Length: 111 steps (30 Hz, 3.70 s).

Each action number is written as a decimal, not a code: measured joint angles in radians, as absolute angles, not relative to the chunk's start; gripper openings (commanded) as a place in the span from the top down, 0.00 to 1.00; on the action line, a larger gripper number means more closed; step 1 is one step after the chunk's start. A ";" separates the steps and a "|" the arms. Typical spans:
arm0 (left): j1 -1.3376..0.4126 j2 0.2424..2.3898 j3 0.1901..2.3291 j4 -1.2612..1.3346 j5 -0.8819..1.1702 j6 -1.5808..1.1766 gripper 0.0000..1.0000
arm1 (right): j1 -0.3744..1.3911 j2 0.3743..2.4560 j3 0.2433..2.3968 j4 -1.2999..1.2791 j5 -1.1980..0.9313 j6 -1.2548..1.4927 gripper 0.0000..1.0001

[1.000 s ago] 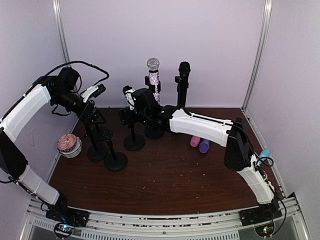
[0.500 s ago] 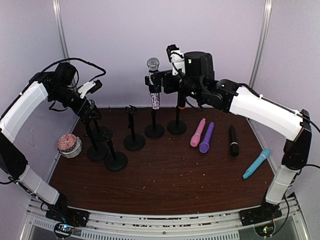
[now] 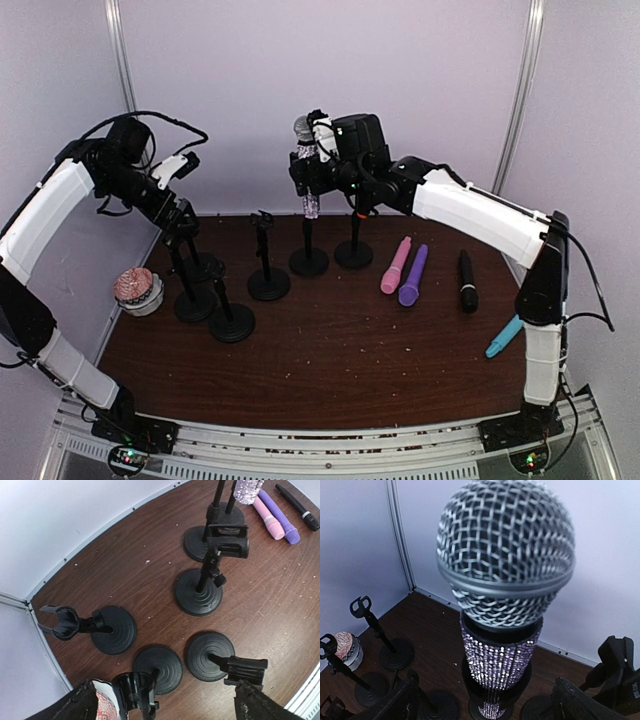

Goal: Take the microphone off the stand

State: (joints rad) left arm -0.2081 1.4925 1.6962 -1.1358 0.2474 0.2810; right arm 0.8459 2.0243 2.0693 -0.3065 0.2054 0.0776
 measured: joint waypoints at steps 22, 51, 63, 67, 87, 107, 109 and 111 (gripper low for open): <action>-0.208 1.457 1.642 -1.127 0.221 0.324 0.02 | 0.819 2.181 2.222 -0.303 0.223 0.048 0.79; -0.226 1.392 1.612 -1.154 0.499 0.326 0.02 | 1.040 1.571 1.380 -0.054 0.157 0.062 0.44; -0.323 1.485 1.669 -1.153 0.707 0.456 0.02 | 1.054 1.548 1.383 -0.052 0.155 0.078 0.00; -0.329 1.562 1.734 -1.153 0.829 0.531 0.02 | 1.054 1.538 1.411 -0.060 0.160 0.078 0.00; -0.425 1.955 2.121 -1.147 1.181 0.752 0.02 | 0.990 1.555 1.511 -0.136 -0.029 0.072 0.54; -0.497 2.091 2.243 -1.138 1.216 0.837 0.32 | 0.867 1.562 1.539 -0.185 -0.374 0.024 0.56; -0.499 2.094 2.246 -1.138 1.217 0.837 0.36 | 0.867 1.562 1.539 -0.186 -0.378 0.023 0.52; -0.500 2.094 2.246 -1.139 1.218 0.837 0.37 | 0.867 1.562 1.539 -0.189 -0.380 0.025 0.40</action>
